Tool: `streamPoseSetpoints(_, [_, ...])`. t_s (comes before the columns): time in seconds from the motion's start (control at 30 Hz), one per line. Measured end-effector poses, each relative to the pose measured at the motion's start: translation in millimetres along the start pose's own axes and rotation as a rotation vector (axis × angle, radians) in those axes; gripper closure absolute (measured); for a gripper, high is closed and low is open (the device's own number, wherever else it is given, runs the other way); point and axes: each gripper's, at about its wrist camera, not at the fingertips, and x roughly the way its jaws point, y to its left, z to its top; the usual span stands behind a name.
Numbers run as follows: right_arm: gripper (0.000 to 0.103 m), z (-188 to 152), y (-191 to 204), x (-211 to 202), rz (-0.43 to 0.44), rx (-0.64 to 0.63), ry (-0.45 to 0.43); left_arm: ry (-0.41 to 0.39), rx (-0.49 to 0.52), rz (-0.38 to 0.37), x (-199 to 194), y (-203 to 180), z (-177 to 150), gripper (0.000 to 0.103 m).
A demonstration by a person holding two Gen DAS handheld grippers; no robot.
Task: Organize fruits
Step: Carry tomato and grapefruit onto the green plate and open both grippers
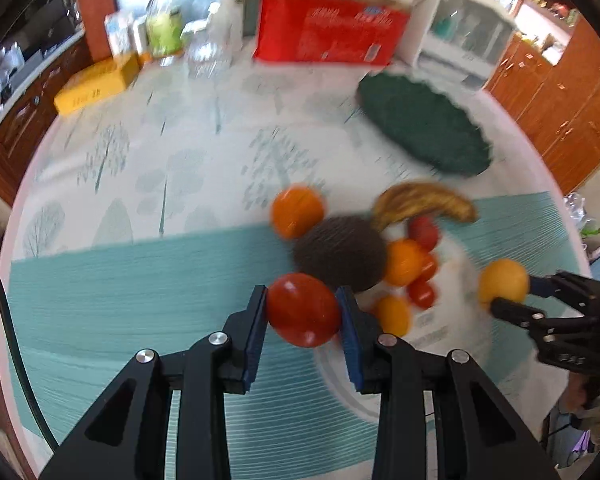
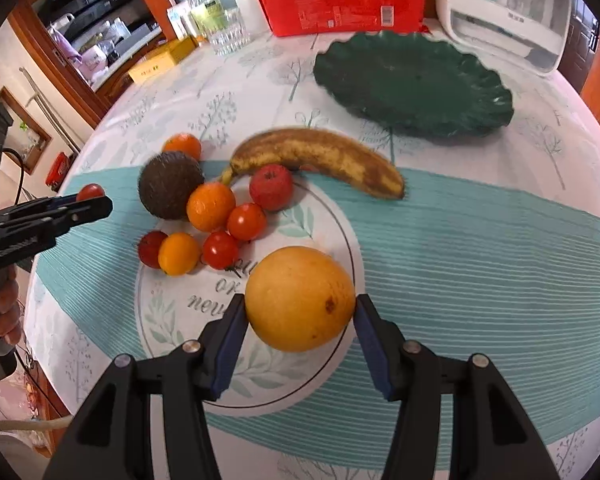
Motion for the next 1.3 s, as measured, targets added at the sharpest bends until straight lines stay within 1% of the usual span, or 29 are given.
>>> streamPoseSetpoints(0.07, [0.049,5.9,-1.6,-14.5,0.007,0.000,-0.036,-0.034,0.017,-0.019,-14.5,-10.8,10.0,0.070])
streamPoseSetpoints(0.17, [0.049,20.9,-6.5,-36.7,0.025,0.006,-0.090,-0.094,0.050,-0.054,-36.8,-29.8,33.3,0.070])
streamPoseSetpoints(0.3, [0.049,52.0,-16.6,-75.0,0.013,-0.011,-0.180,-0.174,0.115,-0.092,-63.3,-59.4,75.6,0.070])
streamPoseSetpoints(0.43, [0.049,90.2,-32.2,-108.9,-0.026,-0.024,-0.264,-0.241,0.177,-0.109,-78.3,-88.2,119.9,0.070])
streamPoseSetpoints(0.5, [0.049,110.6,-41.7,-122.1,-0.062,-0.029,-0.306,-0.267,0.209,-0.122,-80.0,-103.0,140.6,0.070])
streamPoseSetpoints(0.57, [0.049,130.7,-51.8,-128.2,-0.124,-0.039,-0.351,-0.278,0.237,-0.130,-73.3,-116.8,161.5,0.070])
streamPoseSetpoints(0.63, [0.049,148.5,-62.0,-122.4,-0.168,-0.035,-0.355,-0.254,0.244,-0.129,-54.2,-128.6,181.9,0.070])
streamPoseSetpoints(0.73, [0.049,172.6,-83.7,-97.6,-0.203,-0.013,-0.327,-0.191,0.241,-0.129,-13.9,-141.1,206.7,0.070])
streamPoseSetpoints(0.77, [0.049,176.6,-89.3,-87.9,-0.211,-0.007,-0.313,-0.168,0.241,-0.126,0.8,-143.5,212.0,0.070])
streamPoseSetpoints(0.87, [0.049,184.0,-110.3,-41.5,-0.223,0.028,-0.232,-0.081,0.224,-0.110,52.8,-147.4,224.4,0.070])
streamPoseSetpoints(0.97, [0.049,182.2,-119.7,-0.2,-0.241,0.040,-0.150,-0.021,0.200,-0.090,95.9,-144.3,225.8,0.070])
streamPoseSetpoints(1.07, [0.049,177.7,-128.6,31.1,-0.225,0.065,-0.079,0.029,0.187,-0.078,129.9,-144.6,223.3,0.070])
streamPoseSetpoints(1.2, [0.049,171.3,-136.7,57.0,-0.229,0.078,-0.035,0.088,0.183,-0.073,165.7,-147.8,216.4,0.070])
streamPoseSetpoints(1.3, [0.048,168.6,-138.2,72.7,-0.226,0.083,-0.003,0.121,0.186,-0.060,183.2,-148.9,211.9,0.070])
